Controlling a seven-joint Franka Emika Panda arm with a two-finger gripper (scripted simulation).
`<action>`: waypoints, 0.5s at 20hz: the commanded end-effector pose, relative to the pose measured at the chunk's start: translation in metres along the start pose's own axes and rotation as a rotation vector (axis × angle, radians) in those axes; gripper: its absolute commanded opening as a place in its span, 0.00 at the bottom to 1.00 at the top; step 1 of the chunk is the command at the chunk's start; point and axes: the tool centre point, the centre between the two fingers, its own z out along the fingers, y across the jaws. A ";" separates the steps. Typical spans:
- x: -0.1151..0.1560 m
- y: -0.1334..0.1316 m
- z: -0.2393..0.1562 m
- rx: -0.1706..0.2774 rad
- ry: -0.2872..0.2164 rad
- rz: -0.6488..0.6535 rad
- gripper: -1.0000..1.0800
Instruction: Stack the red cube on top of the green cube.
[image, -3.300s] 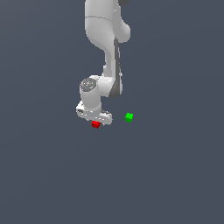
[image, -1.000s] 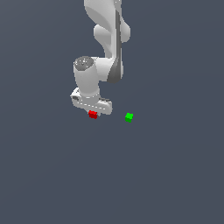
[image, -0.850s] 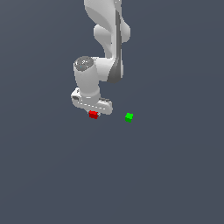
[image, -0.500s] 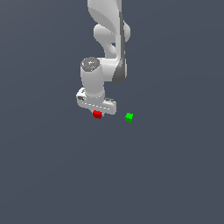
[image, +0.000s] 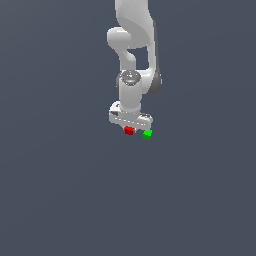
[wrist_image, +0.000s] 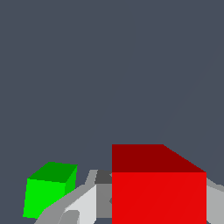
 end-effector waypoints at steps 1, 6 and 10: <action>-0.013 -0.024 0.008 0.001 0.001 0.000 0.00; -0.033 -0.060 0.019 0.001 0.001 0.000 0.00; -0.042 -0.079 0.026 0.001 0.001 0.000 0.00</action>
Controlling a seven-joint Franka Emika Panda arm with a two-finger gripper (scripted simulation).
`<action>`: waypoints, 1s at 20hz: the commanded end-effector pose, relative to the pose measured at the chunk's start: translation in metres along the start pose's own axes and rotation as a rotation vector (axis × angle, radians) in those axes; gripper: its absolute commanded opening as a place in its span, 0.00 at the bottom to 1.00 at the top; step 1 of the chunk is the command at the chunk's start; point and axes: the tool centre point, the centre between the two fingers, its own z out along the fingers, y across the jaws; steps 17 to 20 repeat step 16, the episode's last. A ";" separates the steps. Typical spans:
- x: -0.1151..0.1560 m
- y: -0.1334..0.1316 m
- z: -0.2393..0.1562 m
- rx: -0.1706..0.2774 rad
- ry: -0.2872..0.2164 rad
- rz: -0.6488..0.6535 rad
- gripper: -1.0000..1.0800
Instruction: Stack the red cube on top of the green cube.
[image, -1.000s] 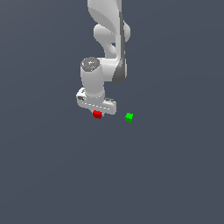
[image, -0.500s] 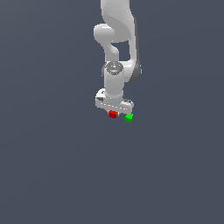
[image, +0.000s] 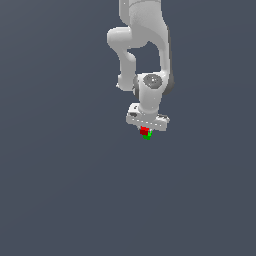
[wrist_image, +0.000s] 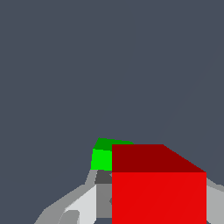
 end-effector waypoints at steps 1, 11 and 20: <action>-0.004 -0.010 0.003 0.000 0.001 0.002 0.00; -0.008 -0.017 0.005 0.000 0.001 0.002 0.96; -0.008 -0.017 0.005 0.000 0.001 0.002 0.96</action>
